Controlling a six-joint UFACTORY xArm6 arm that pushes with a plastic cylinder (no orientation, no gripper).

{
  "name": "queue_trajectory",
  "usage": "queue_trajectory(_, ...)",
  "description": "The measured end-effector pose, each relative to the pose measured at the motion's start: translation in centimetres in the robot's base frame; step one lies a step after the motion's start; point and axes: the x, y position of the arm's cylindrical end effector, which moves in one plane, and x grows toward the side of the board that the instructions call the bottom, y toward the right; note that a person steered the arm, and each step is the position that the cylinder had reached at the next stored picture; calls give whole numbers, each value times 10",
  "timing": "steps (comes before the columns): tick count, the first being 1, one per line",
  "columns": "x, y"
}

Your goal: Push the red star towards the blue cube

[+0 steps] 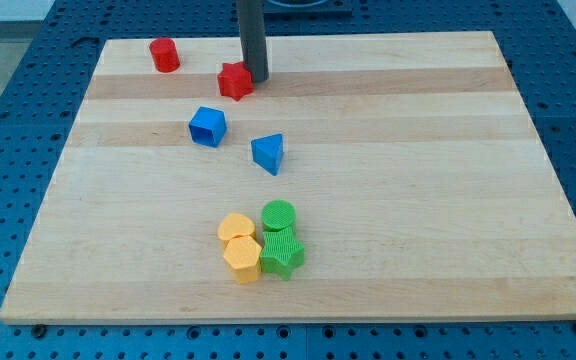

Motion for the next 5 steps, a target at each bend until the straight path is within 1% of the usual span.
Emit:
queue_trajectory(3, 27, 0)
queue_trajectory(5, 35, 0)
